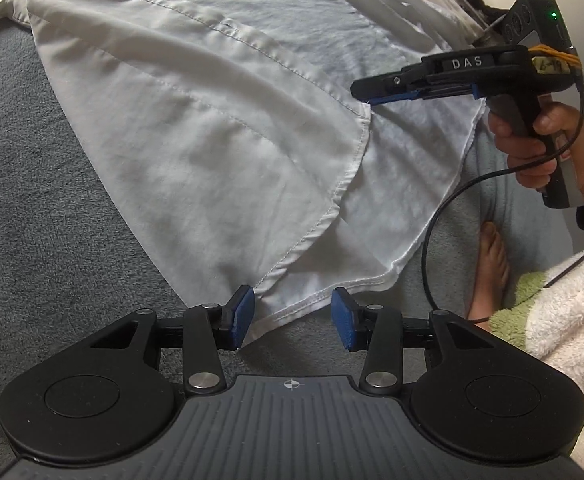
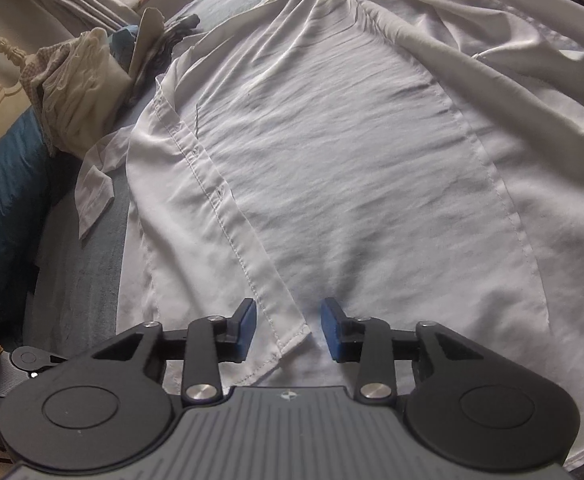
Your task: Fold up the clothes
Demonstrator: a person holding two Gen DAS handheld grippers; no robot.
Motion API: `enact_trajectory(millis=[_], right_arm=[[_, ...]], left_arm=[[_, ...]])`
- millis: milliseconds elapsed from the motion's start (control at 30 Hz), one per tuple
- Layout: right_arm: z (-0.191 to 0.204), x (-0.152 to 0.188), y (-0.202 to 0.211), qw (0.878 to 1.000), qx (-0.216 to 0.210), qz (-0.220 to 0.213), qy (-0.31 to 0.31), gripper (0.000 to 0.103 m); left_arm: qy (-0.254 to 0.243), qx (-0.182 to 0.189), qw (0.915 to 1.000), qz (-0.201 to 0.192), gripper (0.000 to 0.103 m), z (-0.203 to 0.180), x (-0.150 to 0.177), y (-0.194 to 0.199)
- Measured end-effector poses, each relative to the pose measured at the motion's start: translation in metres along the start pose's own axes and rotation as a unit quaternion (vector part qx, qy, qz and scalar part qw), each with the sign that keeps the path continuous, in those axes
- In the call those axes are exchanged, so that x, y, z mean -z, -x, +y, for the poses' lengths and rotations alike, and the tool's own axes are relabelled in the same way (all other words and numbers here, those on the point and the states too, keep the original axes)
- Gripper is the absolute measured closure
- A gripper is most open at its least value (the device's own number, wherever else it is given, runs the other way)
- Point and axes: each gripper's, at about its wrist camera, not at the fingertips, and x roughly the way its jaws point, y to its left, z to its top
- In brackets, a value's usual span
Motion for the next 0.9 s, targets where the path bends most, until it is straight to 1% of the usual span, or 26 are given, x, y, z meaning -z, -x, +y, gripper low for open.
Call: enact_trajectory(millis=[67,133,200,333,467,567,633,833,900], right_arm=[[0.006,0.004,-0.004,1.000,0.000,0.004,0.018,0.064],[0.015,0.006,-0.006,0.999,0.003,0.009,0.044,0.072],[0.021,0.008,-0.008,0.998,0.006,0.013,0.065,0.090],[0.024,0.010,-0.006,0.997,0.001,0.011,0.073,0.100],[0.019,0.008,0.006,0.998,-0.030,-0.010,0.053,0.101],[0.009,0.004,0.018,0.997,-0.071,-0.037,0.017,0.101],[0.001,0.001,0.022,0.994,-0.095,-0.045,-0.010,0.101],[-0.006,-0.002,0.011,0.993,-0.107,-0.021,-0.044,0.099],[-0.004,-0.001,0.005,0.993,-0.108,-0.007,-0.037,0.099]], left_arm=[[0.000,-0.001,1.0000,0.001,0.061,0.000,-0.001,-0.001],[-0.002,-0.002,1.0000,0.001,0.061,0.001,0.000,-0.001],[-0.002,-0.002,1.0000,0.001,0.061,0.001,0.000,-0.001],[-0.002,-0.002,1.0000,0.001,0.061,0.000,0.000,-0.003],[-0.003,-0.002,1.0000,-0.002,0.060,0.002,0.003,-0.002],[0.001,0.000,1.0000,-0.002,0.060,0.004,0.004,-0.002],[0.001,0.001,1.0000,-0.002,0.060,0.004,0.005,-0.003],[0.000,0.000,1.0000,-0.002,0.060,0.002,0.004,-0.004],[0.001,0.001,1.0000,-0.002,0.060,0.002,0.004,-0.005]])
